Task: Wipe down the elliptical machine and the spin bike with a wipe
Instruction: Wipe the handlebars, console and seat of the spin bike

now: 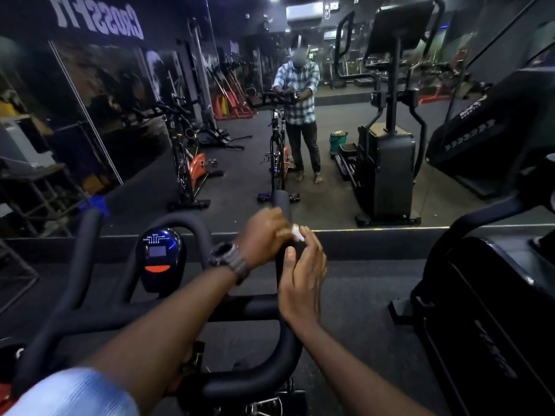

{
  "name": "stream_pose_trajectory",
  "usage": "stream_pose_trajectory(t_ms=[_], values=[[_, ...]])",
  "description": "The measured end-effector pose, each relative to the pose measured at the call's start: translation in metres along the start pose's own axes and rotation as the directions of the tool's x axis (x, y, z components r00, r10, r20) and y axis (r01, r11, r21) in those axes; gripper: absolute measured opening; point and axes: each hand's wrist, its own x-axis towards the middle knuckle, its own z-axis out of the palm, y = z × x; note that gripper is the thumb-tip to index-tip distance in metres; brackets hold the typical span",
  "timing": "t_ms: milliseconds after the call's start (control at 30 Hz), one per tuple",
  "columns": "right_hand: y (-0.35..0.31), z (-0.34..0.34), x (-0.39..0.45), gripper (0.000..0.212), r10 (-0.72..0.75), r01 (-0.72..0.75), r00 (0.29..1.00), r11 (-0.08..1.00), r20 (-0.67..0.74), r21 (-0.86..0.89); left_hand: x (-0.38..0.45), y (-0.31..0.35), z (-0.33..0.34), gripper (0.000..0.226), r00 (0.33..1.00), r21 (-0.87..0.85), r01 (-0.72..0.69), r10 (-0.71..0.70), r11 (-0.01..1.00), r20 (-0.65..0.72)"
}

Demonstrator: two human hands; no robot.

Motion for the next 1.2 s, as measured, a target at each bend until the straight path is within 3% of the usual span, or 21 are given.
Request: stream_pose_trajectory(t_ms=[67,133,233,300,367,433,533,600,667,733,767,833,900,967,1000,1067,1133,1200], values=[[-0.001,0.000,-0.001,0.051,-0.012,0.012,1.000,1.000,0.005,-0.023,0.037,-0.018,-0.001,0.012,0.962,-0.027,0.250,-0.251,0.968,-0.112],[-0.001,0.000,-0.002,0.050,-0.031,0.031,0.999,0.999,0.008,-0.043,0.064,-0.028,-0.001,0.013,0.907,-0.122,0.381,-0.396,0.917,-0.144],[0.001,0.000,-0.001,0.049,-0.011,0.011,1.000,0.999,0.000,-0.039,0.052,-0.013,0.012,0.012,0.958,-0.218,0.283,-0.288,0.934,0.007],[0.001,-0.001,-0.001,0.048,0.009,-0.010,1.000,1.000,-0.010,-0.020,0.023,-0.001,0.021,0.011,0.952,-0.148,0.257,-0.224,0.955,0.207],[0.001,-0.002,0.000,0.047,0.013,-0.013,1.000,1.000,-0.016,-0.005,0.007,-0.004,0.026,0.016,0.946,-0.019,0.113,-0.101,0.993,0.309],[0.000,-0.002,0.000,0.048,0.009,-0.009,1.000,1.000,-0.004,-0.006,0.021,-0.012,0.026,0.013,0.975,-0.038,0.033,-0.024,0.999,0.222],[0.001,0.000,-0.001,0.049,0.003,-0.003,1.000,0.999,0.005,-0.035,0.059,-0.023,0.033,0.021,0.969,-0.276,0.240,-0.245,0.931,0.018],[0.000,0.000,0.000,0.049,0.007,-0.007,1.000,0.999,0.007,-0.039,0.069,-0.024,0.039,0.015,0.881,-0.447,0.428,-0.472,0.786,0.013],[-0.001,0.000,0.000,0.051,0.019,-0.018,1.000,0.999,0.017,-0.038,0.073,-0.020,0.037,0.017,0.742,-0.656,0.561,-0.657,0.505,0.130],[-0.001,0.000,-0.001,0.053,0.030,-0.029,0.999,0.999,0.031,-0.042,0.080,-0.016,0.031,0.025,0.622,-0.794,0.577,-0.732,0.191,0.276],[-0.001,0.000,-0.001,0.053,0.033,-0.031,0.999,0.999,0.034,-0.043,0.084,-0.014,0.025,0.028,0.572,-0.814,0.575,-0.752,0.082,0.329],[-0.001,-0.001,-0.001,0.053,0.038,-0.036,0.999,0.998,0.031,-0.045,0.088,-0.011,0.019,0.032,0.493,-0.819,0.572,-0.779,-0.045,0.387],[-0.001,-0.001,-0.001,0.052,0.047,-0.046,0.999,0.998,0.021,-0.054,0.088,-0.018,0.021,0.033,0.440,-0.804,0.586,-0.793,-0.103,0.422],[-0.001,0.000,-0.001,0.052,0.055,-0.054,0.998,0.996,0.011,-0.067,0.087,-0.029,0.026,0.035,0.374,-0.739,0.670,-0.826,-0.074,0.422],[-0.001,-0.001,-0.001,0.052,0.058,-0.057,0.998,0.996,0.007,-0.069,0.086,-0.033,0.027,0.038,0.371,-0.679,0.734,-0.834,-0.005,0.408],[-0.001,-0.001,-0.001,0.051,0.055,-0.054,0.999,0.997,0.001,-0.063,0.080,-0.026,0.018,0.043,0.386,-0.464,0.855,-0.882,0.233,0.270],[-0.002,0.000,0.000,0.052,0.055,-0.055,0.998,0.997,0.001,-0.049,0.068,-0.014,0.010,0.046,0.442,-0.235,0.887,-0.879,0.398,0.178],[-0.002,0.001,0.000,0.053,0.063,-0.063,0.998,0.998,0.008,-0.031,0.047,-0.006,0.011,0.040,0.557,0.005,0.826,-0.816,0.564,0.157]])
